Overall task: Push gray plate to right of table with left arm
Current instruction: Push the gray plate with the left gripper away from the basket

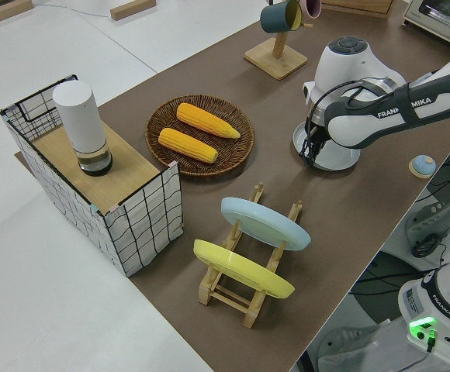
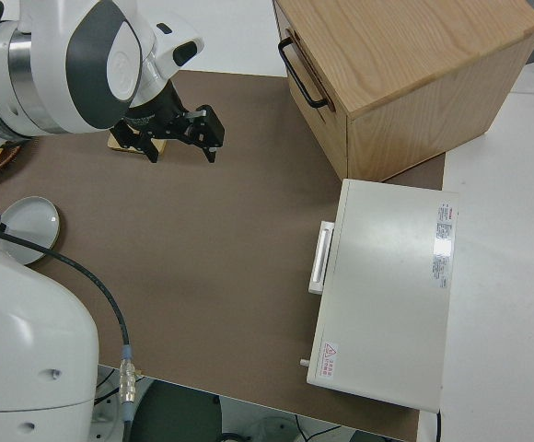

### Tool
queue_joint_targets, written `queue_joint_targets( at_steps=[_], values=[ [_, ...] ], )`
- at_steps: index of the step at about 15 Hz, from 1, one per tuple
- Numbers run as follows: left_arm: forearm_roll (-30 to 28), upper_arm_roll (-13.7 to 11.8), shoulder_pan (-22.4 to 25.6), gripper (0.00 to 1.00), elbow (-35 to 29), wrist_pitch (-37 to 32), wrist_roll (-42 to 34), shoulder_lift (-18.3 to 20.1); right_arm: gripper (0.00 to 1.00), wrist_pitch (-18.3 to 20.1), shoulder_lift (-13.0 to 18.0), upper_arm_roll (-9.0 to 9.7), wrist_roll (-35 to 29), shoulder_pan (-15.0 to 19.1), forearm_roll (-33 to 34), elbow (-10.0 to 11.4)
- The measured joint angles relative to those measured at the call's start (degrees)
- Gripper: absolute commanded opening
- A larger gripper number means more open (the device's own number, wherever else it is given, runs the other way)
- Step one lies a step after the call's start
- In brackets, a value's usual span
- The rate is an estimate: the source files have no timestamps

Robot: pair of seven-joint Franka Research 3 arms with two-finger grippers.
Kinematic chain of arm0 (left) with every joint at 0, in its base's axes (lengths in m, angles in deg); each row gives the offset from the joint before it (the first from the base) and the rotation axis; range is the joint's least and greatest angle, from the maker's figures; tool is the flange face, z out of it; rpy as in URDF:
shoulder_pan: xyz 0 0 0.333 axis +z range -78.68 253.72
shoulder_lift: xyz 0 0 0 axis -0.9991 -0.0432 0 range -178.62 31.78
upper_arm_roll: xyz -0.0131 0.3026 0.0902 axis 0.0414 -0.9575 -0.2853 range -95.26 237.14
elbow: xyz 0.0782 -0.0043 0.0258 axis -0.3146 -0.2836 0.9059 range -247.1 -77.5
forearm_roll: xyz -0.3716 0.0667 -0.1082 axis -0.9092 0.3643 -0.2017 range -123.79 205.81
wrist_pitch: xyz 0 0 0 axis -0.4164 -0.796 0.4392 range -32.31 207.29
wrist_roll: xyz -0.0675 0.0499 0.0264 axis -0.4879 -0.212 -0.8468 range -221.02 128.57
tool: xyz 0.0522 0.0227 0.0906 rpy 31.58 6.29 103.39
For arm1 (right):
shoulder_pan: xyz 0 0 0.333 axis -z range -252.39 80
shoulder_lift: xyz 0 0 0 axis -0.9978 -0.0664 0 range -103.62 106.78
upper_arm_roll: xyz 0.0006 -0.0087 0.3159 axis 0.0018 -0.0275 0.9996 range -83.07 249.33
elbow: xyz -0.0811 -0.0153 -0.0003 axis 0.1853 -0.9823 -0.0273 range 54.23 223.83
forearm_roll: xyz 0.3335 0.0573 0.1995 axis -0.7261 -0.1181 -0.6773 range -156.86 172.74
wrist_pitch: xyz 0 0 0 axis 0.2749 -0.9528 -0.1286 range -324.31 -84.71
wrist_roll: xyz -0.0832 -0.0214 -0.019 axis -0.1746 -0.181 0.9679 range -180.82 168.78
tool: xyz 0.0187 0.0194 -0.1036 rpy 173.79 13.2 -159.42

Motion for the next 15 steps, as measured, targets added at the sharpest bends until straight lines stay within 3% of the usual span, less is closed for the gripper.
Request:
queue_joint_targets(
  at_steps=[9,15],
  values=[
    [0.00,0.00,-0.59,0.00,-0.01,0.07,0.49,0.07,0.983,0.00,0.00,0.00,0.00,0.00,0.00,0.00],
    [0.00,0.15,-9.24,0.00,0.57,2.21,13.17,-0.69,0.983,0.00,0.00,0.00,0.00,0.00,0.00,0.00]
  ],
)
